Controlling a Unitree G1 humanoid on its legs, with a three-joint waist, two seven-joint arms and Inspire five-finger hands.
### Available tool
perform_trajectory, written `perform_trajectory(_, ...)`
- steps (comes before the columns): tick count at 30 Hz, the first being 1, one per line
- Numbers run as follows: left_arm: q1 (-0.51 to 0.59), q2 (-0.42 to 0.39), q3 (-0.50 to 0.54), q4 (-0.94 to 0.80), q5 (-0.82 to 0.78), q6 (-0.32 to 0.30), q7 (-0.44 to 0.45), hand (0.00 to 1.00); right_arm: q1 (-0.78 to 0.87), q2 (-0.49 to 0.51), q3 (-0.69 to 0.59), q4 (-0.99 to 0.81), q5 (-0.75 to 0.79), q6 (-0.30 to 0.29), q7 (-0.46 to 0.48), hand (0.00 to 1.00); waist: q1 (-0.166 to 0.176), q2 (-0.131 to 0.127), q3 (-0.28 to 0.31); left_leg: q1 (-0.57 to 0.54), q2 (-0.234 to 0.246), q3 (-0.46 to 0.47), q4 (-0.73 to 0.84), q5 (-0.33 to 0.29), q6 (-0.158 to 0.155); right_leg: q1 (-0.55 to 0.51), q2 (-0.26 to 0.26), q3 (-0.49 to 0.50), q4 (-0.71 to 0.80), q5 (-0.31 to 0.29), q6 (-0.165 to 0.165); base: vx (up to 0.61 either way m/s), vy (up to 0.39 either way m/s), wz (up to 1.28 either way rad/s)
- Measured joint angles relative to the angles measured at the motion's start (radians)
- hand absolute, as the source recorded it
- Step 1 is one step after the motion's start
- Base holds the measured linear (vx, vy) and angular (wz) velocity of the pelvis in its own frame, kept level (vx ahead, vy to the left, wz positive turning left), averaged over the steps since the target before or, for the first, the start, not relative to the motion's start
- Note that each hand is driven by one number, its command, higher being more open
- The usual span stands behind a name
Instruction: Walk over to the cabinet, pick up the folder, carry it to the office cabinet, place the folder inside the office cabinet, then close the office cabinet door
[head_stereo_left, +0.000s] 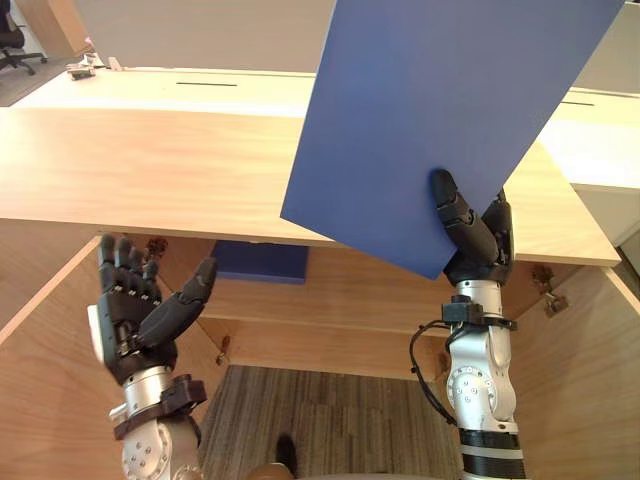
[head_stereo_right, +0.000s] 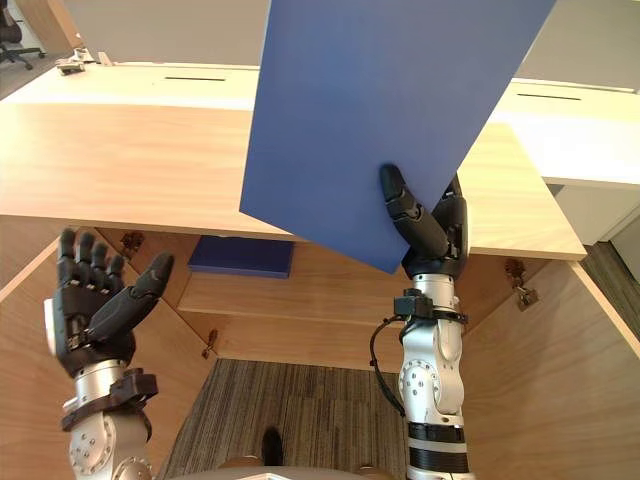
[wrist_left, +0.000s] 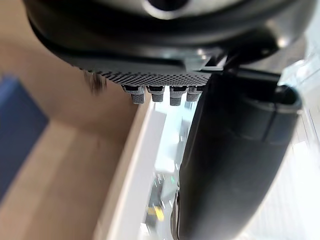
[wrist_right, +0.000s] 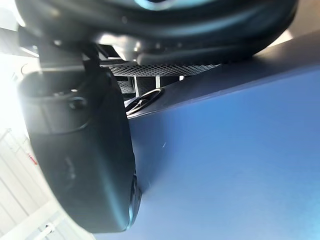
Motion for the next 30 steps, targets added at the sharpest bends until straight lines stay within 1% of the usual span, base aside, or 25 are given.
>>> perform_trajectory(1, 0.013, -0.006, 0.005, 0.027, 0.004, -0.004, 0.000, 1.00, 0.006, -0.004, -0.004, 0.000, -0.006, 0.000, 0.000, 0.00, 0.002, 0.000, 0.000, -0.002, -0.001, -0.003, 0.000, 0.000, 0.000, 0.000, 0.000, -0.004, 0.000, -0.001, -0.001, 0.00, 0.000, 0.11)
perform_trajectory(4, 0.030, -0.008, 0.032, 0.223, 0.062, -0.004, -0.003, 1.00, 0.016, -0.026, -0.006, 0.000, -0.052, 0.001, -0.002, 0.00, 0.008, 0.000, 0.000, -0.006, -0.002, -0.008, 0.000, 0.001, -0.001, -0.001, -0.001, -0.009, 0.000, -0.002, 0.000, -0.01, 0.001, 0.05)
perform_trajectory(6, 0.014, 0.001, 0.038, 0.452, 0.123, 0.043, -0.008, 1.00, 0.027, -0.048, 0.022, -0.003, -0.100, 0.001, -0.001, 0.00, 0.008, 0.000, 0.000, -0.008, -0.001, -0.008, 0.000, -0.003, -0.006, -0.004, -0.001, -0.010, 0.001, -0.009, -0.005, 0.00, 0.000, 0.00)
perform_trajectory(7, 0.008, 0.004, 0.038, 0.509, 0.137, 0.055, -0.012, 1.00, 0.033, -0.054, 0.033, -0.005, -0.108, 0.001, 0.000, 0.00, 0.008, 0.000, 0.000, -0.009, -0.001, -0.008, 0.000, -0.003, -0.006, -0.007, -0.001, -0.009, 0.001, -0.011, -0.007, 0.00, 0.000, 0.00)
perform_trajectory(9, -0.025, 0.018, 0.040, 0.747, 0.193, 0.086, -0.030, 1.00, 0.064, -0.079, 0.095, -0.016, -0.161, 0.002, 0.006, 0.00, 0.007, 0.000, 0.000, -0.018, 0.001, -0.004, 0.000, -0.003, -0.007, -0.018, 0.000, -0.006, 0.002, -0.012, -0.007, -0.01, 0.003, -0.05)
perform_trajectory(10, -0.035, 0.023, 0.041, 0.805, 0.210, 0.093, -0.034, 1.00, 0.069, -0.089, 0.115, -0.016, -0.179, 0.002, 0.007, 0.00, 0.007, 0.000, 0.000, -0.021, 0.002, -0.001, 0.000, -0.003, -0.007, -0.023, 0.001, -0.003, 0.002, -0.011, -0.007, 0.01, -0.001, -0.11)
perform_trajectory(11, -0.061, 0.038, 0.048, 0.921, 0.240, 0.112, -0.047, 1.00, 0.075, -0.109, 0.160, -0.018, -0.229, 0.000, 0.010, 0.00, 0.005, 0.000, 0.000, -0.025, 0.005, 0.004, 0.000, -0.003, -0.008, -0.032, 0.002, 0.003, 0.005, -0.010, -0.005, 0.01, -0.003, -0.12)
perform_trajectory(12, -0.073, 0.046, 0.051, 0.978, 0.256, 0.122, -0.051, 1.00, 0.073, -0.122, 0.187, -0.020, -0.262, 0.001, 0.012, 0.00, 0.002, -0.001, -0.001, -0.026, 0.007, 0.008, 0.000, -0.003, -0.008, -0.036, 0.003, 0.007, 0.007, -0.009, -0.004, 0.02, -0.013, -0.21)
perform_trajectory(13, -0.091, 0.073, 0.059, 1.063, 0.256, 0.136, -0.060, 1.00, 0.072, -0.156, 0.242, -0.020, -0.306, 0.001, 0.015, 0.00, 0.001, -0.004, -0.002, -0.026, 0.017, 0.019, 0.000, -0.005, -0.010, -0.043, 0.007, 0.024, 0.007, -0.009, -0.004, 0.02, -0.028, -0.25)
perform_trajectory(14, -0.106, 0.110, 0.055, 1.134, 0.288, 0.137, -0.061, 1.00, 0.070, -0.186, 0.306, -0.020, -0.365, -0.002, 0.017, 0.00, 0.001, -0.004, -0.003, -0.027, 0.023, 0.026, 0.001, -0.004, -0.011, -0.049, 0.011, 0.033, 0.008, -0.007, -0.005, 0.02, -0.032, -0.27)
perform_trajectory(15, -0.114, 0.127, 0.052, 1.164, 0.305, 0.139, -0.061, 1.00, 0.064, -0.199, 0.335, -0.020, -0.403, -0.004, 0.021, 0.00, 0.001, -0.004, -0.002, -0.029, 0.026, 0.032, 0.001, -0.004, -0.012, -0.055, 0.014, 0.040, 0.008, -0.006, -0.006, 0.01, -0.025, -0.33)
perform_trajectory(16, -0.126, 0.149, 0.038, 1.202, 0.315, 0.139, -0.058, 1.00, 0.044, -0.224, 0.395, -0.006, -0.457, -0.004, 0.029, 0.00, 0.003, -0.004, 0.001, -0.040, 0.030, 0.050, 0.006, -0.003, -0.014, -0.079, 0.019, 0.055, 0.017, -0.005, -0.009, -0.01, -0.003, -0.34)
perform_trajectory(17, -0.146, 0.168, 0.025, 1.216, 0.316, 0.139, -0.051, 1.00, 0.011, -0.247, 0.457, 0.019, -0.502, -0.004, 0.036, 0.00, 0.002, -0.001, 0.016, -0.063, 0.038, 0.059, 0.008, -0.001, -0.019, -0.117, 0.022, 0.069, 0.038, -0.005, -0.012, -0.02, 0.004, -0.33)
perform_trajectory(18, -0.166, 0.176, 0.015, 1.219, 0.317, 0.139, -0.048, 1.00, -0.012, -0.255, 0.482, 0.033, -0.521, -0.004, 0.037, 0.00, 0.003, -0.001, 0.031, -0.082, 0.043, 0.062, 0.020, -0.001, -0.020, -0.140, 0.024, 0.074, 0.054, -0.006, -0.014, -0.09, -0.006, -0.20)
perform_trajectory(20, -0.260, 0.207, -0.019, 1.235, 0.327, 0.134, -0.042, 1.00, -0.112, -0.276, 0.550, 0.103, -0.595, -0.003, 0.036, 0.00, 0.008, 0.003, 0.112, -0.190, 0.067, 0.065, 0.140, -0.034, -0.017, -0.232, 0.030, 0.086, 0.125, -0.012, -0.023, -0.15, -0.023, -0.16)
perform_trajectory(21, -0.315, 0.215, -0.038, 1.233, 0.331, 0.131, -0.038, 1.00, -0.166, -0.292, 0.577, 0.140, -0.631, 0.002, 0.035, 0.00, 0.012, 0.012, 0.159, -0.263, 0.088, 0.065, 0.230, -0.061, -0.011, -0.287, 0.037, 0.093, 0.166, -0.013, -0.025, -0.16, -0.006, -0.19)
perform_trajectory(23, -0.376, 0.208, -0.066, 1.217, 0.330, 0.121, -0.028, 1.00, -0.218, -0.329, 0.607, 0.171, -0.693, 0.011, 0.028, 0.00, 0.013, 0.035, 0.225, -0.373, 0.119, 0.061, 0.368, -0.121, -0.010, -0.373, 0.046, 0.102, 0.245, -0.030, -0.026, -0.17, 0.039, -0.18)
perform_trajectory(24, -0.385, 0.207, -0.075, 1.204, 0.329, 0.118, -0.025, 1.00, -0.228, -0.340, 0.612, 0.173, -0.708, 0.014, 0.026, 0.00, 0.012, 0.039, 0.242, -0.400, 0.126, 0.061, 0.402, -0.136, -0.010, -0.404, 0.046, 0.107, 0.276, -0.041, -0.025, -0.18, 0.081, -0.16)
perform_trajectory(25, -0.403, 0.207, -0.090, 1.185, 0.328, 0.108, -0.025, 1.00, -0.239, -0.360, 0.615, 0.173, -0.742, 0.015, 0.016, 0.00, 0.011, 0.042, 0.271, -0.457, 0.135, 0.062, 0.466, -0.161, -0.009, -0.467, 0.042, 0.117, 0.345, -0.066, -0.022, -0.15, 0.070, -0.12)
perform_trajectory(26, -0.414, 0.207, -0.095, 1.173, 0.328, 0.102, -0.025, 1.00, -0.247, -0.369, 0.615, 0.173, -0.760, 0.016, 0.008, 0.00, 0.011, 0.043, 0.287, -0.484, 0.138, 0.061, 0.494, -0.170, -0.009, -0.498, 0.039, 0.121, 0.381, -0.077, -0.023, -0.20, 0.073, -0.12)
perform_trajectory(27, -0.442, 0.209, -0.100, 1.154, 0.324, 0.094, -0.025, 1.00, -0.271, -0.391, 0.614, 0.174, -0.794, 0.020, -0.005, 0.00, 0.006, 0.049, 0.312, -0.555, 0.143, 0.061, 0.553, -0.185, 0.000, -0.580, 0.032, 0.131, 0.457, -0.100, -0.021, -0.14, 0.042, -0.06)
perform_trajectory(28, -0.455, 0.209, -0.102, 1.154, 0.320, 0.091, -0.025, 1.00, -0.282, -0.400, 0.612, 0.177, -0.804, 0.022, -0.011, 0.00, 0.005, 0.053, 0.315, -0.587, 0.146, 0.060, 0.574, -0.190, 0.002, -0.613, 0.031, 0.132, 0.481, -0.105, -0.021, -0.14, 0.046, -0.04)
perform_trajectory(29, -0.482, 0.210, -0.104, 1.154, 0.309, 0.085, -0.024, 1.00, -0.316, -0.408, 0.603, 0.201, -0.813, 0.022, -0.020, 0.00, -0.001, 0.065, 0.321, -0.666, 0.150, 0.055, 0.624, -0.201, 0.007, -0.693, 0.026, 0.135, 0.539, -0.119, -0.019, -0.07, 0.031, 0.00)
perform_trajectory(30, -0.494, 0.210, -0.107, 1.154, 0.308, 0.082, -0.024, 1.00, -0.329, -0.407, 0.594, 0.215, -0.813, 0.023, -0.025, 0.00, -0.001, 0.070, 0.324, -0.695, 0.152, 0.052, 0.643, -0.204, 0.010, -0.722, 0.025, 0.135, 0.561, -0.125, -0.020, -0.08, 0.029, 0.04)
